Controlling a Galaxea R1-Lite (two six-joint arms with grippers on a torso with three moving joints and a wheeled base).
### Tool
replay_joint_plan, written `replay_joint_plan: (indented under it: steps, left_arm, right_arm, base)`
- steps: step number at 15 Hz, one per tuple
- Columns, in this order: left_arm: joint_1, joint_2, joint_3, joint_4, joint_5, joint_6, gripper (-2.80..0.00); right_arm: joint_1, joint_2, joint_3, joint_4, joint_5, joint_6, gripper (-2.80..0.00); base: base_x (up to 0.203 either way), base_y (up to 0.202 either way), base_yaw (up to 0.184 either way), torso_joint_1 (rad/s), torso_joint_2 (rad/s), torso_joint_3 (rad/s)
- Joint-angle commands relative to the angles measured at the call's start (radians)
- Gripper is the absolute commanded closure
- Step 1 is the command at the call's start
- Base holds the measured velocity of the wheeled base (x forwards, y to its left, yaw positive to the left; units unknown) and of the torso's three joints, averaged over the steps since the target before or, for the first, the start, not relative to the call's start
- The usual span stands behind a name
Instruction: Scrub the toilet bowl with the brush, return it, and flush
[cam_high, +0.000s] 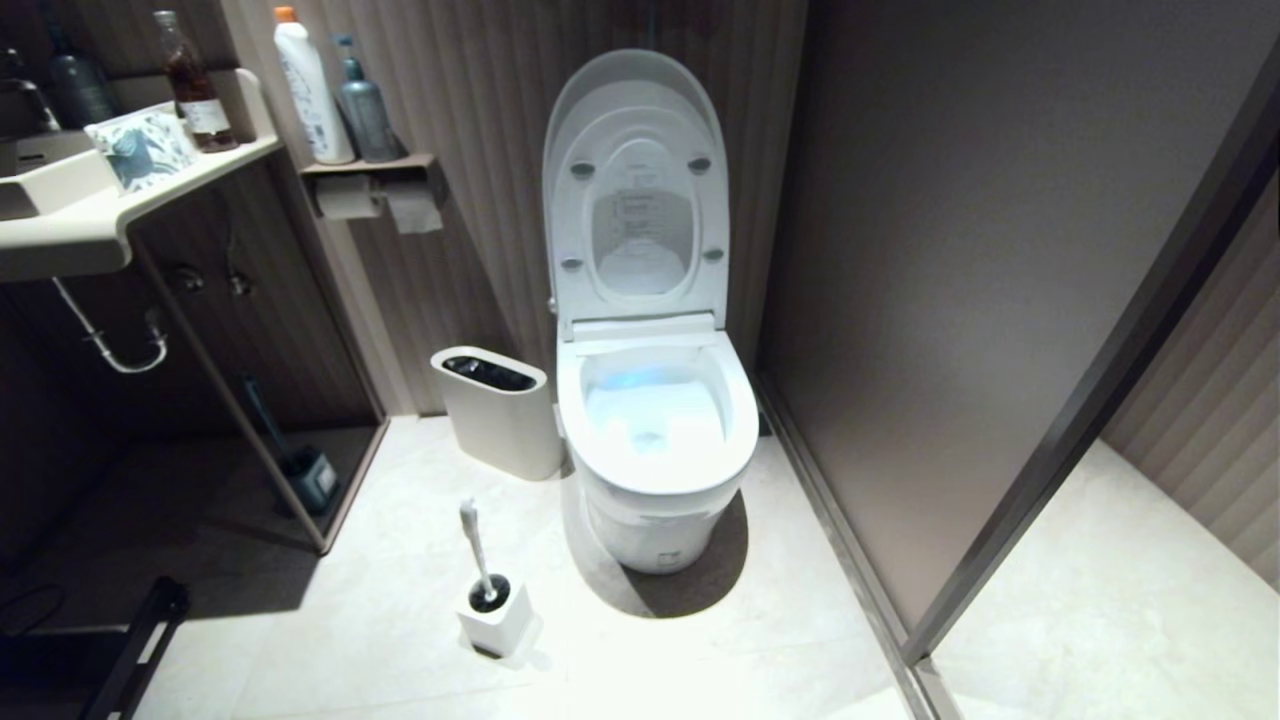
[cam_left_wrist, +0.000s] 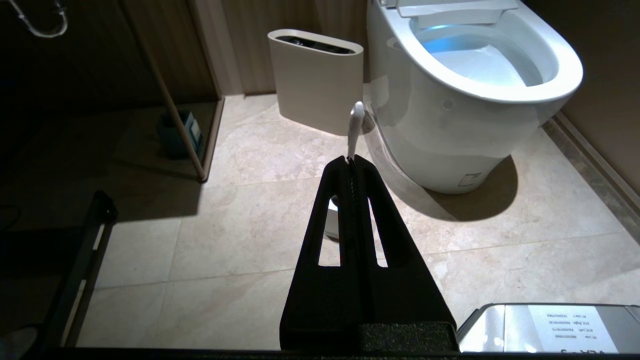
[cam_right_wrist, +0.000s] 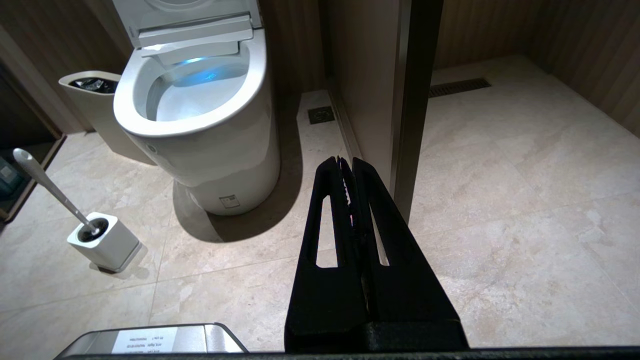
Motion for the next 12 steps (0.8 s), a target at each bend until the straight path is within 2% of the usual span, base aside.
replay_joint_plan:
  steps: [1, 12]
  left_arm:
    - [0.000, 0.002, -0.001, 0.000, 0.000, 0.000, 0.00]
    - [0.000, 0.000, -0.001, 0.000, 0.001, -0.003, 0.00]
  right_arm:
    - [0.000, 0.000, 0.000, 0.000, 0.000, 0.000, 0.00]
    - [0.000, 0.000, 0.000, -0.002, 0.006, -0.015, 0.00]
  base:
    - [0.000, 0.000, 0.000, 0.000, 0.00, 0.000]
    - [0.000, 0.000, 0.000, 0.000, 0.00, 0.000]
